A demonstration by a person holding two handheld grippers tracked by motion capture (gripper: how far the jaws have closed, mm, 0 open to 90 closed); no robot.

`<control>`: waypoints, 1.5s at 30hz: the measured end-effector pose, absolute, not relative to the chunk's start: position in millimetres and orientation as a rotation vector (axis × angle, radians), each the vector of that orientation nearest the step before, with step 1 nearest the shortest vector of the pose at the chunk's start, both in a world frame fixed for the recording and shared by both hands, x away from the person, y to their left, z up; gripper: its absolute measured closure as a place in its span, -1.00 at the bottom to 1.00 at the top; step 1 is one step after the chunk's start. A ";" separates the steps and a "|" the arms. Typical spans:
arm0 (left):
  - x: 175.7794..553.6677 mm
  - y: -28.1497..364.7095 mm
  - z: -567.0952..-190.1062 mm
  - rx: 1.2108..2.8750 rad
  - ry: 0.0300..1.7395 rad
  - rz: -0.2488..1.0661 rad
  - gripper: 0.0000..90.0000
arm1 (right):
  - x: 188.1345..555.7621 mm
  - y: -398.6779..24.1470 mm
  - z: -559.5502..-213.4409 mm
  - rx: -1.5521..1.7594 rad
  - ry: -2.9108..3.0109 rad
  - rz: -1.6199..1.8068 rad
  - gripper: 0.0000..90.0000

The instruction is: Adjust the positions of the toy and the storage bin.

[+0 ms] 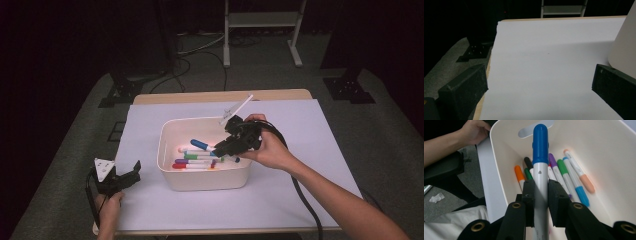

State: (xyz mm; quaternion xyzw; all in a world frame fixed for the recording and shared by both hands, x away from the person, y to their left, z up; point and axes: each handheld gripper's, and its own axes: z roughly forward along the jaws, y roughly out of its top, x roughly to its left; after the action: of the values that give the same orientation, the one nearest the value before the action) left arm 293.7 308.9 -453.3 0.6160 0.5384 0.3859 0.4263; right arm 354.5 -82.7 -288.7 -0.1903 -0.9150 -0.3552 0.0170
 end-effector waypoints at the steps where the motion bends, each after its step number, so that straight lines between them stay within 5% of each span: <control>1: 293.7 308.8 -453.3 1.539 1.345 0.965 -1.00 | 355.6 -79.5 -290.6 -0.581 -2.844 -1.105 0.68; 35: 293.7 309.1 -453.4 1.537 1.345 0.970 -1.00 | 374.1 -11.4 -341.6 -0.349 -2.868 -0.861 0.67; 45: 294.0 309.7 -453.4 1.536 1.347 0.964 -1.00 | 373.5 -12.1 -339.3 -0.355 -2.865 -0.856 0.49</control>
State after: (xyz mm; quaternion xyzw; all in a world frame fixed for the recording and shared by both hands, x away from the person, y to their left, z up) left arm 294.0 309.7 -453.4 0.6149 0.5391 0.3858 0.4271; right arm 373.5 -12.1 -339.3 -0.1178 -0.9494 -0.2838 0.0651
